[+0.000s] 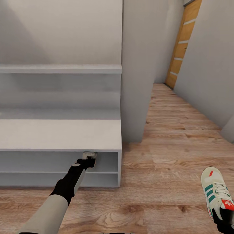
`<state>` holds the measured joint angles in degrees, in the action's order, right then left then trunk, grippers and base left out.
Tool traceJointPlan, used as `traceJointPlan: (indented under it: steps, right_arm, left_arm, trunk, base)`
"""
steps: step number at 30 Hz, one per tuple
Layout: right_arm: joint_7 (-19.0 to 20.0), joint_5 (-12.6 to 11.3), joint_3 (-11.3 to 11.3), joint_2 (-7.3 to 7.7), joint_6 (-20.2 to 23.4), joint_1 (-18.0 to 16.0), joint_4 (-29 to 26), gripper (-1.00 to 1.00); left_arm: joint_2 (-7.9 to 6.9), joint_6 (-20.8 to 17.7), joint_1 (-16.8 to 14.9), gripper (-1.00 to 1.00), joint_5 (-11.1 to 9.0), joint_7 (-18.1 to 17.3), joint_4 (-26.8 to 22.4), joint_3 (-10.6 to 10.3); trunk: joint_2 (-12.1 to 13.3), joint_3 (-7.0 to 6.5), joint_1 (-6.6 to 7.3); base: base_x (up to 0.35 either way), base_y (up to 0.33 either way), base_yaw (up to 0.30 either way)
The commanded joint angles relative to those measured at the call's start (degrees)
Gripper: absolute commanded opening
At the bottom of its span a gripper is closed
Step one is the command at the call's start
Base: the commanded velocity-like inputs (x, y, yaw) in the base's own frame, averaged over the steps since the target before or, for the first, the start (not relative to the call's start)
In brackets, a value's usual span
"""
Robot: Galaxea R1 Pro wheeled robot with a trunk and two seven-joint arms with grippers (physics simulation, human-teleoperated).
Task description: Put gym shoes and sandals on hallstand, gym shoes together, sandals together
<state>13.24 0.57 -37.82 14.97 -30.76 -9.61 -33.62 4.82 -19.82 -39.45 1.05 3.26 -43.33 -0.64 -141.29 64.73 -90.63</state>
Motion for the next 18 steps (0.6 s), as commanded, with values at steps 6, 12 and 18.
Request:
traceJointPlan:
  steps: [6, 12, 18]
  right_arm:
    - [0.47, 0.02, -0.32, -0.03, -0.11, -0.06, 0.05, -1.00]
    - [0.47, 0.04, -0.32, -0.03, -0.17, -0.06, 0.05, -1.00]
    - [0.47, 0.04, -0.32, -0.03, -0.16, -0.06, 0.05, -1.00]
  left_arm:
    - [-0.01, -0.31, -0.05, -1.00, 0.10, 0.17, -0.09, -0.07]
    - [-0.05, -0.31, -0.03, -1.00, 0.10, 0.17, -0.09, -0.07]
    - [-0.09, -0.31, -0.01, -1.00, 0.10, 0.17, -0.09, -0.07]
  trunk:
    - [-0.02, 0.05, 0.01]
    - [-0.02, 0.05, 0.01]
    - [-0.02, 0.05, 0.01]
  base:
    - [0.035, 0.000, 0.000]
    - [0.133, 0.000, 0.000]
    - [0.026, 0.000, 0.000]
